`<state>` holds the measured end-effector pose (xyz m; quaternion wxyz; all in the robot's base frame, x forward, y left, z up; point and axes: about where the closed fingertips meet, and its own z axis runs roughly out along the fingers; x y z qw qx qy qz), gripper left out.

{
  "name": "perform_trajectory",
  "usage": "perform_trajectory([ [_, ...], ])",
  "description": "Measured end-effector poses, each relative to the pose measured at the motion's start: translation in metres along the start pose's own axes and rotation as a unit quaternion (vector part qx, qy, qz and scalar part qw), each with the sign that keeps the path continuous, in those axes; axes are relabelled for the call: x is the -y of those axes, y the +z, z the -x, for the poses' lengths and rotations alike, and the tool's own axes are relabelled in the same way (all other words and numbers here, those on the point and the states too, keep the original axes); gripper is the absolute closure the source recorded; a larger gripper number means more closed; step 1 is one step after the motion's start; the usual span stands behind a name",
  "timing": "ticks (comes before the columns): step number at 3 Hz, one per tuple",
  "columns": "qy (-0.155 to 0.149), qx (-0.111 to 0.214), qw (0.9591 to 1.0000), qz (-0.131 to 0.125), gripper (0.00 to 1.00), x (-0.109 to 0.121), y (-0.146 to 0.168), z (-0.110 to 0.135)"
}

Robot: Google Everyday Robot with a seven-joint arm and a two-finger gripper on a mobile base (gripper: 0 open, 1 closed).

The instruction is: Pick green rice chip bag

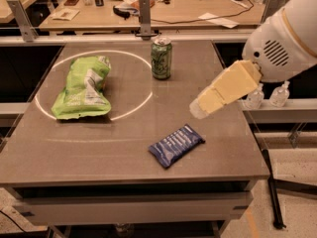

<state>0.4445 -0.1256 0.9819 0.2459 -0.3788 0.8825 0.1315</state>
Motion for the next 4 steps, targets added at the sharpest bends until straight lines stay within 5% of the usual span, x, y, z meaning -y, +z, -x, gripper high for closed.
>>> perform_trajectory([
  [2,0.015,0.104,0.9945,0.0,0.0,-0.038,0.038,0.025],
  [4,0.052,0.123,0.989,0.063,0.0,-0.048,0.105,0.054],
])
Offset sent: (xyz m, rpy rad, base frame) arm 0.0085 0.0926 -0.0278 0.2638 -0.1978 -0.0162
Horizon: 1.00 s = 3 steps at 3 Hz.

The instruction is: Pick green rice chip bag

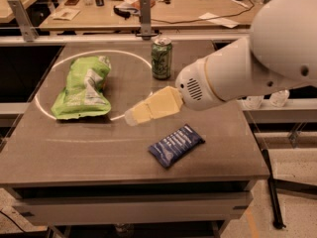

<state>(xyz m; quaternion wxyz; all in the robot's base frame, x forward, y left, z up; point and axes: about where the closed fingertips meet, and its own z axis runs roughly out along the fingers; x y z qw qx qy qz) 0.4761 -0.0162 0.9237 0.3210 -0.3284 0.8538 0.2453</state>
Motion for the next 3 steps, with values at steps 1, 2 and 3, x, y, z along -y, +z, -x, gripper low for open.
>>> perform_trajectory([
  [1,0.01,0.0,0.9995,0.031,0.0,-0.015,0.059,0.032],
  [2,0.009,0.0,0.9995,0.031,0.0,-0.015,0.059,0.032],
  [3,0.026,0.002,0.9992,0.03,0.0,-0.022,0.072,0.04],
])
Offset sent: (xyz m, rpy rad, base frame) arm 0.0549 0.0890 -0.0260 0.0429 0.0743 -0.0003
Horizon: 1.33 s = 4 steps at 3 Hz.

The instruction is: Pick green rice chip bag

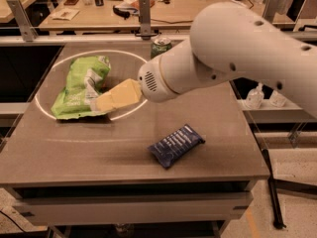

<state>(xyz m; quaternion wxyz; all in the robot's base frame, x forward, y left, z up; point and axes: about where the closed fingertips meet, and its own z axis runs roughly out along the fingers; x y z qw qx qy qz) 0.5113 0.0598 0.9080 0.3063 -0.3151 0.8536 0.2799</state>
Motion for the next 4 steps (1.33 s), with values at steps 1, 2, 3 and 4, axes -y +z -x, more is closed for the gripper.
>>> perform_trajectory([
  [1,0.02,0.004,0.9998,-0.002,0.0,-0.008,0.027,0.01],
  [2,0.032,0.009,0.9994,0.002,0.0,-0.013,0.048,0.023],
  [3,0.035,0.016,0.9992,0.013,0.0,-0.02,0.063,0.043],
  [4,0.039,0.014,0.999,0.018,0.0,-0.022,0.079,0.056],
])
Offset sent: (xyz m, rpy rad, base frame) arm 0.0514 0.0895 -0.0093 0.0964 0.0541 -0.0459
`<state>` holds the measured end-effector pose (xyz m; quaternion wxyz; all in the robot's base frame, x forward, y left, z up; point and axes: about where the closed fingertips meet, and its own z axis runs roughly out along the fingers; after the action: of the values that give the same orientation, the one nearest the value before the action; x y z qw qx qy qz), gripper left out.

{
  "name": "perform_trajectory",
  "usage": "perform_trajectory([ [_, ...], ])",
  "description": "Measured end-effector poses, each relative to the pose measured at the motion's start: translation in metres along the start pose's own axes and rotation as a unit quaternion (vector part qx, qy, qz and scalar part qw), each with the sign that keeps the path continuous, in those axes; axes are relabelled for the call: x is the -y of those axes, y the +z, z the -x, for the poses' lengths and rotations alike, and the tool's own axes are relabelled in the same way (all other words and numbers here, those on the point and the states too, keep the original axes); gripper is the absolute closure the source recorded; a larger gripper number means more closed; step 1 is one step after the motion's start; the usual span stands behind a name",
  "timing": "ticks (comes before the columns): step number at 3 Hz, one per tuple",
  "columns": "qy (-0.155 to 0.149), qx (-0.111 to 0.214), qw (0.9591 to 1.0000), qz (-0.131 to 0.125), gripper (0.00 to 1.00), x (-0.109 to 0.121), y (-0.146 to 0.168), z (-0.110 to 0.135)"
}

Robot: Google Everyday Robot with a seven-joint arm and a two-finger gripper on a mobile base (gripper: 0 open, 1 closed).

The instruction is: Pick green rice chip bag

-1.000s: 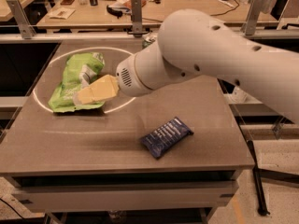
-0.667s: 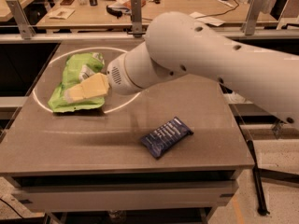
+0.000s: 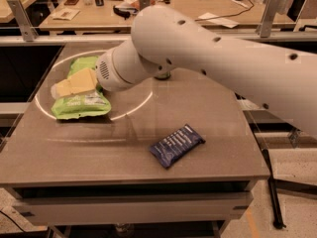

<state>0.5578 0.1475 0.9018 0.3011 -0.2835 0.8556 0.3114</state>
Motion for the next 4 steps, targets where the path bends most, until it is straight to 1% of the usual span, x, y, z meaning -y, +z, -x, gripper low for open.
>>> perform_trajectory([
  [2,0.014,-0.021,0.9997,0.006,0.0,0.015,0.036,0.013],
  [3,0.014,-0.029,0.9994,0.009,0.0,0.021,0.051,0.023],
  [4,0.015,-0.042,0.9989,0.012,0.0,0.022,0.069,0.027],
])
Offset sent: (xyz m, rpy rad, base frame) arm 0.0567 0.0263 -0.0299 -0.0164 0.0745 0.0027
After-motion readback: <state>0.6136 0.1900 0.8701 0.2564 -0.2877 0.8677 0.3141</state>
